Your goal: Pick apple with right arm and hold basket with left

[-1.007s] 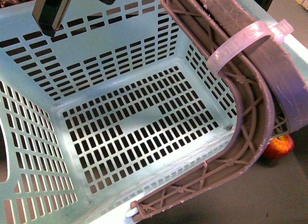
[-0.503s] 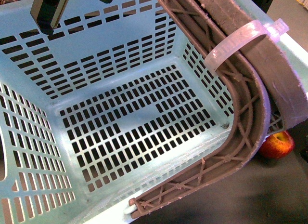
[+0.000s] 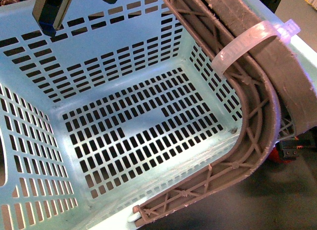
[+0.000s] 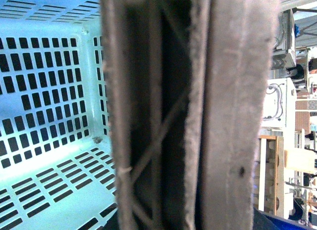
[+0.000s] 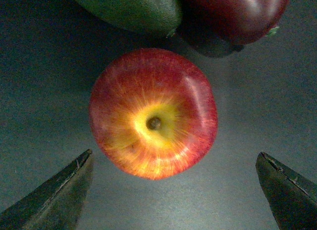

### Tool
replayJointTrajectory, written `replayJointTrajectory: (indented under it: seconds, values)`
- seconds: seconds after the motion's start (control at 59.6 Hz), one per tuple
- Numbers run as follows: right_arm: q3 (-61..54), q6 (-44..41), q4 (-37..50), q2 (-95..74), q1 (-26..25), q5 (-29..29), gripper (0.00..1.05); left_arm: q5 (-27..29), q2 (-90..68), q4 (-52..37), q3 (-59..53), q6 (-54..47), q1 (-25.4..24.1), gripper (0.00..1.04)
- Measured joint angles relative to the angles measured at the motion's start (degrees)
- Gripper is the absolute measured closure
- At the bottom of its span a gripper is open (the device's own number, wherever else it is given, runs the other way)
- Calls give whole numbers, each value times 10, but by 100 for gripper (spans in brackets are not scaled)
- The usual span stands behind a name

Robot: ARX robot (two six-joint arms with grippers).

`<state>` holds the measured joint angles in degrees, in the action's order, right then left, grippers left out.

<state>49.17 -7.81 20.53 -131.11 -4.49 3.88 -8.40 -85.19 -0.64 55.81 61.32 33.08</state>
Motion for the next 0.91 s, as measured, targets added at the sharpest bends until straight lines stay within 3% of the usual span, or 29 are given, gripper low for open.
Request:
replayJointTrajectory:
  seconds: [0.604, 0.755, 0.906]
  values:
    - [98, 24, -33, -92, 4, -7, 9, 0, 0, 0, 0, 0, 0, 90]
    - [93, 25, -28, -96, 3, -9, 23, 0, 0, 0, 0, 0, 0, 90]
    - [77, 28, -15, -89, -4, -21, 25, 0, 0, 0, 0, 0, 0, 90]
